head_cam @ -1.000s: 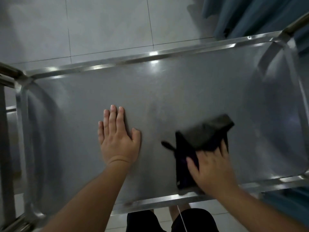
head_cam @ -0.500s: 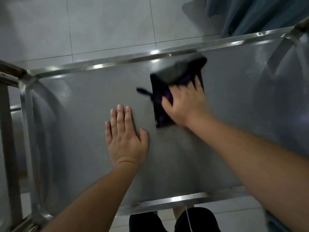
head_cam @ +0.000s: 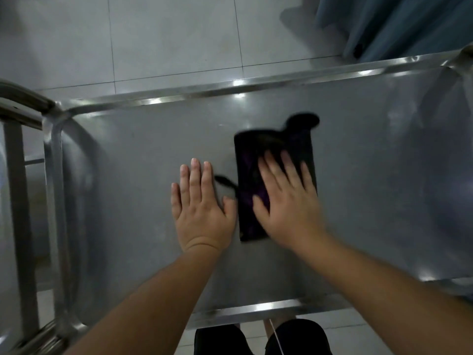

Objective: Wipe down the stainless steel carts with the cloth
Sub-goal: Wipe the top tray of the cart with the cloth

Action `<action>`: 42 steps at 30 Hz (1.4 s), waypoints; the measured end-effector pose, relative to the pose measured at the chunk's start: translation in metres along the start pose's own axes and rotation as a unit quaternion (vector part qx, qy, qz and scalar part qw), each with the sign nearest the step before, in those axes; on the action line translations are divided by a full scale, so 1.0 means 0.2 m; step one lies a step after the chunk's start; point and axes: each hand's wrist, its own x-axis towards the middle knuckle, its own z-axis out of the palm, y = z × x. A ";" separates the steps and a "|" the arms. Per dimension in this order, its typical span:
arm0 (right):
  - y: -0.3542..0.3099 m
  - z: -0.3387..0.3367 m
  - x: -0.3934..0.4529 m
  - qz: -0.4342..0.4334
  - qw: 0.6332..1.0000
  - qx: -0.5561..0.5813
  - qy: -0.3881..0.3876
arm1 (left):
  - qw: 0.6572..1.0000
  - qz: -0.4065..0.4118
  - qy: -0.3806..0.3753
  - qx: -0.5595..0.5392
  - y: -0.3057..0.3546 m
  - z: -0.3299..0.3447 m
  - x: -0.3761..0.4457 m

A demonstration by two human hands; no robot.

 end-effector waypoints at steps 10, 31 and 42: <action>-0.10 0.11 -0.66 -0.044 0.996 0.002 -0.080 | 1.000 0.005 -0.001 -0.025 -0.01 0.01 0.00; -0.24 -0.07 0.44 0.022 0.997 0.027 -0.072 | 0.979 0.115 -0.168 -0.002 -0.61 -0.41 0.00; -0.48 0.09 -0.59 -0.043 0.985 0.038 -0.162 | 0.965 0.101 -0.241 0.028 -0.68 -0.41 -0.05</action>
